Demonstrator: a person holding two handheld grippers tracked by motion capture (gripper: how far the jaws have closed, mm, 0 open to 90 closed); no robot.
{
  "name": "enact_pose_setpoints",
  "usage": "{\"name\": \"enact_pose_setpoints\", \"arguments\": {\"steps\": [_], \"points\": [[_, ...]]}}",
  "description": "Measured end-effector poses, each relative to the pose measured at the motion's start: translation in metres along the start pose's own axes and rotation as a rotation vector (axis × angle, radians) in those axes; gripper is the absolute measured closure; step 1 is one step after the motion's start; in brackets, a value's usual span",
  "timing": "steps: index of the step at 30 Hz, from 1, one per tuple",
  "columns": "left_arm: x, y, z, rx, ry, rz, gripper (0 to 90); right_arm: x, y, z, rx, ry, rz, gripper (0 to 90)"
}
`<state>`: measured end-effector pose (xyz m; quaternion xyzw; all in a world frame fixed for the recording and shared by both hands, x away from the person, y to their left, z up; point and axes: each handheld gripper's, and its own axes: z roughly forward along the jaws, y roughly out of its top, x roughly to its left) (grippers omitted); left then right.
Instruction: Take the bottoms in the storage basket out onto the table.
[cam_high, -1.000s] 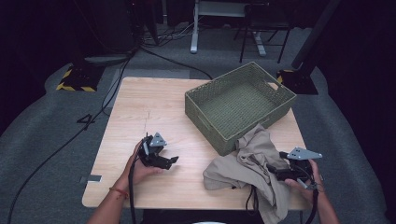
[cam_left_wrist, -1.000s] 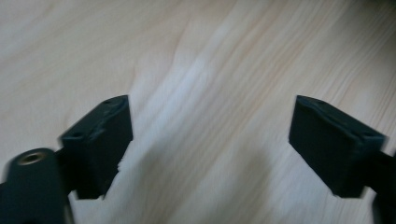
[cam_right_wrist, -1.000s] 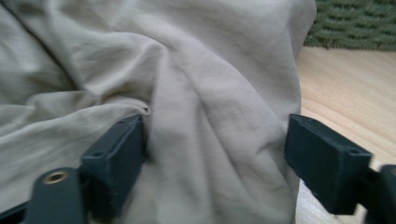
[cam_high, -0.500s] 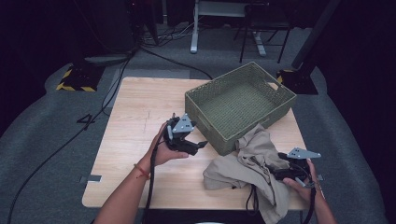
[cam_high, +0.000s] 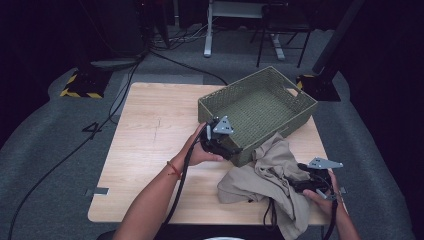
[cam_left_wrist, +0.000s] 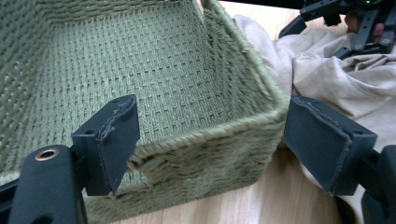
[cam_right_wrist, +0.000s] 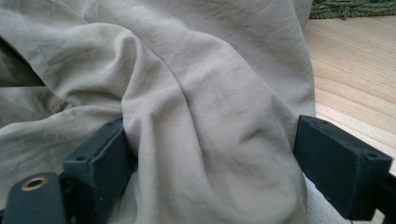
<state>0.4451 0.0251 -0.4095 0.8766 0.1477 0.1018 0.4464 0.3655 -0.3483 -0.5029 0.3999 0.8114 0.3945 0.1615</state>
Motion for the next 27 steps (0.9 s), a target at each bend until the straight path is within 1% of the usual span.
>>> {"name": "enact_pose_setpoints", "arguments": {"steps": [1, 3, 5, 7, 8, 10, 11, 12, 13, 14, 15, 16, 17, 19, 21, 22, 23, 25, 27], "points": [[0.002, 0.000, 0.001, -0.004, -0.016, 0.004, 15.6, 0.000, 0.000, 0.000, 0.001, 0.002, 0.002, 14.0], [0.004, -0.001, 0.003, -0.003, -0.051, -0.005, 16.5, 0.000, 0.000, 0.000, 0.001, 0.003, 0.002, 14.0], [0.005, -0.001, 0.003, -0.006, -0.059, -0.005, 17.3, 0.000, 0.000, 0.000, 0.002, 0.005, 0.005, 14.2], [0.006, -0.001, 0.004, -0.009, -0.075, -0.002, 18.0, -0.001, 0.000, 0.000, 0.003, 0.007, 0.006, 14.3], [0.006, -0.001, 0.004, -0.010, -0.081, -0.001, 19.8, -0.001, 0.000, 0.000, 0.003, 0.009, 0.009, 14.4], [0.004, 0.001, 0.005, 0.003, -0.103, 0.022, 23.8, -0.001, 0.000, 0.000, 0.006, 0.009, 0.011, 14.4], [0.001, 0.003, 0.007, 0.020, -0.088, 0.042, 24.2, -0.001, 0.000, 0.001, 0.007, 0.012, 0.015, 14.4], [-0.002, 0.004, 0.009, 0.034, -0.082, 0.062, 24.1, -0.001, 0.000, 0.001, 0.008, 0.015, 0.019, 14.3], [-0.005, 0.005, 0.010, 0.047, -0.082, 0.081, 24.2, -0.002, 0.000, 0.001, 0.008, 0.016, 0.019, 14.3], [-0.007, 0.007, 0.013, 0.061, -0.079, 0.104, 26.7, -0.002, 0.001, 0.001, 0.011, 0.017, 0.022, 14.3], [-0.009, 0.008, 0.014, 0.080, -0.077, 0.119, 26.3, -0.002, 0.001, 0.001, 0.011, 0.017, 0.023, 14.3], [-0.011, 0.010, 0.016, 0.093, -0.085, 0.132, 26.3, -0.002, 0.001, 0.001, 0.011, 0.017, 0.023, 14.3], [-0.012, 0.011, 0.017, 0.101, -0.109, 0.138, 26.5, -0.002, 0.000, 0.001, 0.010, 0.016, 0.021, 14.3], [-0.013, 0.013, 0.018, 0.114, -0.154, 0.144, 30.3, -0.001, 0.000, 0.001, 0.008, 0.016, 0.016, 14.4], [-0.016, 0.014, 0.017, 0.125, -0.182, 0.167, 34.0, -0.001, 0.000, 0.001, 0.009, 0.016, 0.020, 14.4], [-0.016, 0.014, 0.016, 0.127, -0.188, 0.172, 36.9, -0.002, 0.000, 0.001, 0.011, 0.017, 0.022, 14.4], [-0.017, 0.015, 0.015, 0.137, -0.205, 0.183, 40.4, -0.002, 0.001, 0.001, 0.011, 0.017, 0.022, 14.4], [-0.019, 0.014, 0.012, 0.151, -0.233, 0.203, 43.9, -0.001, 0.000, 0.001, 0.011, 0.018, 0.021, 14.5], [-0.020, 0.013, 0.010, 0.149, -0.240, 0.211, 45.8, -0.002, 0.000, 0.001, 0.012, 0.019, 0.016, 14.5]]}}
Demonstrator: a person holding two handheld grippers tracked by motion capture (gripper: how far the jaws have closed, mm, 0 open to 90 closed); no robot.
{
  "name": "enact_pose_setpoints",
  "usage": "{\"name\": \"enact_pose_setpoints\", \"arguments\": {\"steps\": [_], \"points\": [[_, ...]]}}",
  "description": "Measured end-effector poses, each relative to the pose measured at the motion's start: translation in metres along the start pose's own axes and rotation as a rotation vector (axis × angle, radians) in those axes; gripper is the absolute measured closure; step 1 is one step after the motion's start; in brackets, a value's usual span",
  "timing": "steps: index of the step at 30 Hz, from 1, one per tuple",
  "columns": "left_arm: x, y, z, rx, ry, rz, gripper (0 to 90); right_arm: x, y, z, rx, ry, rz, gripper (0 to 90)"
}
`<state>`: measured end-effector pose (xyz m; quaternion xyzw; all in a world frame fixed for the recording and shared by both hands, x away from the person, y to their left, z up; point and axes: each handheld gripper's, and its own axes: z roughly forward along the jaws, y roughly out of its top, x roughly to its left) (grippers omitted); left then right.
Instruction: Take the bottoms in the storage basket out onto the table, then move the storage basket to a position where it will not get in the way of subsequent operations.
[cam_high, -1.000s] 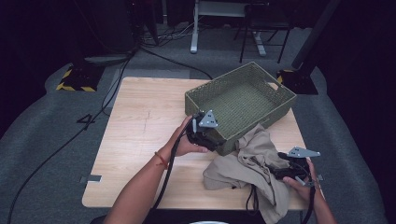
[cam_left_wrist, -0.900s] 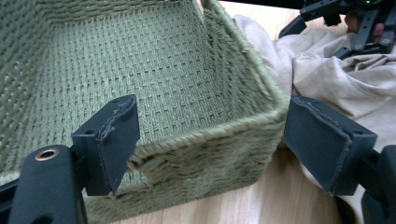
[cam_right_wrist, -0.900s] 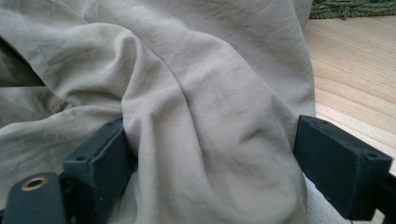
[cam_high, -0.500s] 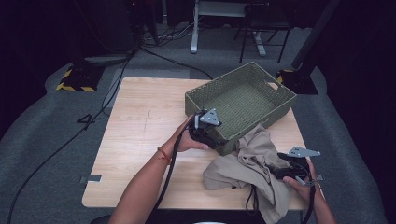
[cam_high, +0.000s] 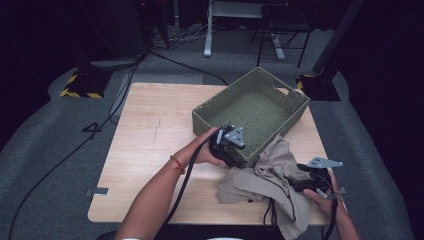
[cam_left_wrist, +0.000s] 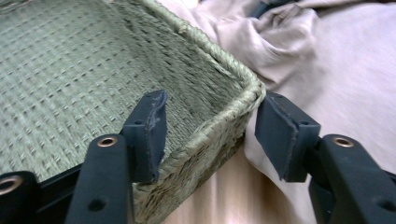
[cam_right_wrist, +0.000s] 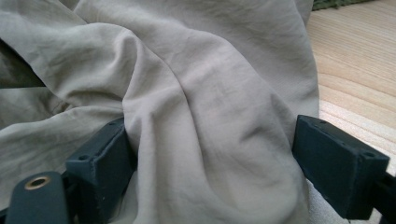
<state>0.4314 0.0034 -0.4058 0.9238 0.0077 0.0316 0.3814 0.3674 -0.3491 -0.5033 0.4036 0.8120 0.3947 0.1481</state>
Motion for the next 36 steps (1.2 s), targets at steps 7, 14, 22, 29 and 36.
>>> {"name": "enact_pose_setpoints", "arguments": {"steps": [7, 14, 22, 29, 36], "points": [[-0.011, -0.004, 0.002, -0.042, 0.050, 0.014, 48.1, 0.000, 0.000, 0.000, 0.001, 0.003, 0.006, 14.5], [-0.017, -0.010, -0.001, -0.056, 0.115, 0.014, 55.2, 0.000, 0.000, 0.000, 0.002, 0.002, 0.008, 14.5], [-0.015, -0.023, -0.012, -0.063, 0.164, -0.007, 55.8, 0.000, 0.000, 0.000, 0.000, 0.002, 0.009, 14.6], [-0.013, -0.039, -0.027, -0.059, 0.229, -0.054, 55.9, 0.000, 0.000, 0.000, -0.004, -0.001, 0.003, 14.8], [-0.009, -0.059, -0.046, -0.051, 0.294, -0.107, 55.9, 0.001, 0.000, 0.000, -0.005, -0.001, 0.003, 14.9]]}}
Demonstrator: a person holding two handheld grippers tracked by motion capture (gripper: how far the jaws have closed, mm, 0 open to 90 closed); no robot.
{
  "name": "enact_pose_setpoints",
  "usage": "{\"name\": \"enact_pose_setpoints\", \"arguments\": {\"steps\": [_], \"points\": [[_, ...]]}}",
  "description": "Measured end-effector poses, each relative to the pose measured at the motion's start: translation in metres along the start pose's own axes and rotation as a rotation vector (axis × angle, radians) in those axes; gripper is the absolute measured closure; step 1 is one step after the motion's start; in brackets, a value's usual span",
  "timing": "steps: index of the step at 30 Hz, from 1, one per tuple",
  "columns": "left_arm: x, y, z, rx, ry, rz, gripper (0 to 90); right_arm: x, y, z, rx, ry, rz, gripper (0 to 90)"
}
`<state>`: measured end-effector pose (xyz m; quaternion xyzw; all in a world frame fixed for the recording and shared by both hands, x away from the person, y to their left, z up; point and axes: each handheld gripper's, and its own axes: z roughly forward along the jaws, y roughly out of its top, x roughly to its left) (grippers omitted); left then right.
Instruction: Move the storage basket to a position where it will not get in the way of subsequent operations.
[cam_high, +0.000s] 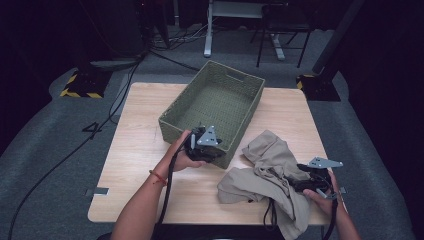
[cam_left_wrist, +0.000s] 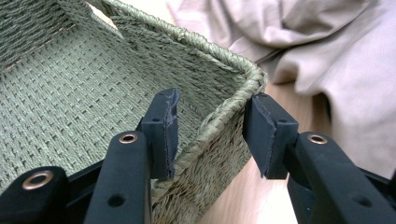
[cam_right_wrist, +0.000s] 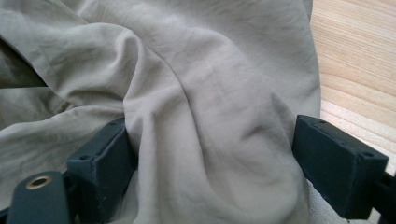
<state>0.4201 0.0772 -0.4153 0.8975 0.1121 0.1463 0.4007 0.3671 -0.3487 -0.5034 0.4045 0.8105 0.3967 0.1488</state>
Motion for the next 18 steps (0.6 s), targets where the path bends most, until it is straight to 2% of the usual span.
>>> {"name": "enact_pose_setpoints", "arguments": {"steps": [3, 18], "points": [[0.005, -0.009, -0.007, -0.007, 0.031, -0.025, 55.9, 0.000, 0.000, 0.000, 0.003, -0.001, 0.003, 14.9], [0.021, -0.048, -0.048, 0.022, 0.188, -0.147, 55.8, 0.000, 0.000, 0.000, 0.002, -0.001, 0.006, 14.9]]}}
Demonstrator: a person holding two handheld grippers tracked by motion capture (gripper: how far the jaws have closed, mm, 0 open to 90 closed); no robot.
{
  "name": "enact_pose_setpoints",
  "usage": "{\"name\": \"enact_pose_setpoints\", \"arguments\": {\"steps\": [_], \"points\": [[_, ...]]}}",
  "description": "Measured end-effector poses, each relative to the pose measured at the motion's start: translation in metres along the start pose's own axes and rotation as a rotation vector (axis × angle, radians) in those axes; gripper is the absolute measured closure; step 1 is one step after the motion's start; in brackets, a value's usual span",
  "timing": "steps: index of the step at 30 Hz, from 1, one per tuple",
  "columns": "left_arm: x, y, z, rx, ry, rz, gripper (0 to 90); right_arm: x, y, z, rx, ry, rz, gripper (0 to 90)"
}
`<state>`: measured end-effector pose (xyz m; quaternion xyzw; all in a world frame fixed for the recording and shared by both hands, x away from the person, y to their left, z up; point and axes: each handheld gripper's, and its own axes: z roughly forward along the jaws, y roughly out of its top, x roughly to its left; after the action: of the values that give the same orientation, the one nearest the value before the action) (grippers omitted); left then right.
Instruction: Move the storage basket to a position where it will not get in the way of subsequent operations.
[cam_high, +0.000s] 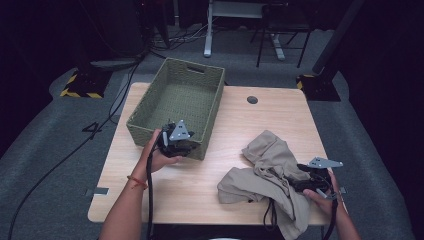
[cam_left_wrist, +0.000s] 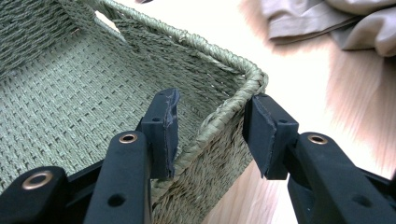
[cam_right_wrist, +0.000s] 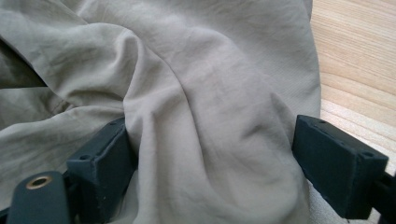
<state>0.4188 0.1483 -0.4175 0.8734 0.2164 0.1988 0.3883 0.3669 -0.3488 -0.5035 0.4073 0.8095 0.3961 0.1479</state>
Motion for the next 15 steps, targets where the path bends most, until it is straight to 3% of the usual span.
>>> {"name": "enact_pose_setpoints", "arguments": {"steps": [8, 15], "points": [[0.010, -0.020, -0.020, 0.006, 0.080, -0.058, 55.8, 0.000, 0.000, 0.000, 0.002, -0.001, -0.002, 14.9], [0.016, -0.025, -0.025, 0.022, 0.120, -0.093, 55.9, 0.000, 0.000, 0.000, 0.001, -0.001, -0.002, 14.9]]}}
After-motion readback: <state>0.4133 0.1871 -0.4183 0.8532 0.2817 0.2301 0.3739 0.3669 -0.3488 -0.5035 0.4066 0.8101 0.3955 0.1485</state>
